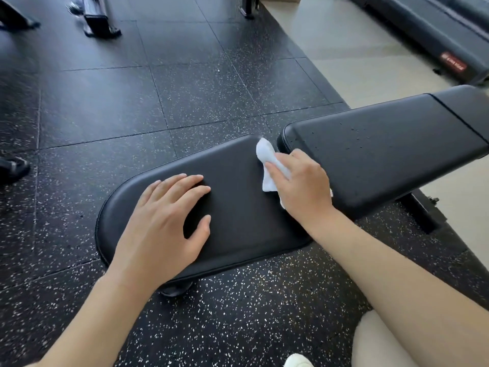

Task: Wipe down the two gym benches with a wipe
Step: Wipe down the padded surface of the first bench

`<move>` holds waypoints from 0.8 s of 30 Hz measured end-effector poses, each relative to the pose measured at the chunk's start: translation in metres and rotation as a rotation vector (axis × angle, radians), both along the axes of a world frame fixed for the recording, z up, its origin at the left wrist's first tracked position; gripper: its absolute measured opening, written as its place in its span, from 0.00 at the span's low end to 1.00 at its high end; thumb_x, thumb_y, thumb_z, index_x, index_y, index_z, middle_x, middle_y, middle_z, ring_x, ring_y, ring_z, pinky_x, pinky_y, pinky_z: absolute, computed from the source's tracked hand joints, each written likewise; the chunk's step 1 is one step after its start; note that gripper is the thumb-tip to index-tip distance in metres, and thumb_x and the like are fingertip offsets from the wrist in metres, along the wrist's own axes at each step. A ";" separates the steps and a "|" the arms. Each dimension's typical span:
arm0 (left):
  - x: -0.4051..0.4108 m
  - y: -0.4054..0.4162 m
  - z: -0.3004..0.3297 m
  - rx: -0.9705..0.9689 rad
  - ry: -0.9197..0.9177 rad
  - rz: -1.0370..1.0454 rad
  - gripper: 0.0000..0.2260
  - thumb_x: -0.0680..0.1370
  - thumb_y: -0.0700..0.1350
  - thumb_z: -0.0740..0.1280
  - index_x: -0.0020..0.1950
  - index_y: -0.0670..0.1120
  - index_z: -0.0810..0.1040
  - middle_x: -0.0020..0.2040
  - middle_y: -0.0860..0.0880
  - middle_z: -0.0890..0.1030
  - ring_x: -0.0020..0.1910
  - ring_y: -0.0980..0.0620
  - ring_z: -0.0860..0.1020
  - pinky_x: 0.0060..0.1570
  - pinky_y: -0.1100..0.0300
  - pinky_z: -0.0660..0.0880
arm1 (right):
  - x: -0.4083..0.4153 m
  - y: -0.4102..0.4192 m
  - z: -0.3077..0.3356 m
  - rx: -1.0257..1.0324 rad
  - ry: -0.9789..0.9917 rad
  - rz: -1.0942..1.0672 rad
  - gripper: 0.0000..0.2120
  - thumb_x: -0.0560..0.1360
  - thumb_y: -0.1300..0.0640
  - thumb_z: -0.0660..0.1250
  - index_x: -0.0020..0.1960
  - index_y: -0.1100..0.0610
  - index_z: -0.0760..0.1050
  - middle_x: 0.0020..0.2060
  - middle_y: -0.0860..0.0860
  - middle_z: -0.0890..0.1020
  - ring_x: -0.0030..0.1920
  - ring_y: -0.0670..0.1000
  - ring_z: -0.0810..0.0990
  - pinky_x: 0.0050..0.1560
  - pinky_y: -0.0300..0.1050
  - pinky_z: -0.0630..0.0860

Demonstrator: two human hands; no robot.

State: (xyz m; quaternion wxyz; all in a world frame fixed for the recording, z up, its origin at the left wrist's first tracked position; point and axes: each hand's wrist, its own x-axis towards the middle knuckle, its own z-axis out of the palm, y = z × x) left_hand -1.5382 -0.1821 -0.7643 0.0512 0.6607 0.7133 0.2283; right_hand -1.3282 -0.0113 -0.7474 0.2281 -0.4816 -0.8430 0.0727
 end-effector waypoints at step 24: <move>0.007 -0.004 -0.001 0.163 -0.069 0.192 0.14 0.75 0.38 0.65 0.56 0.43 0.87 0.63 0.49 0.85 0.62 0.44 0.81 0.67 0.45 0.76 | -0.076 0.027 0.011 0.039 -0.104 0.149 0.15 0.83 0.44 0.62 0.55 0.53 0.82 0.48 0.52 0.76 0.51 0.58 0.78 0.49 0.52 0.71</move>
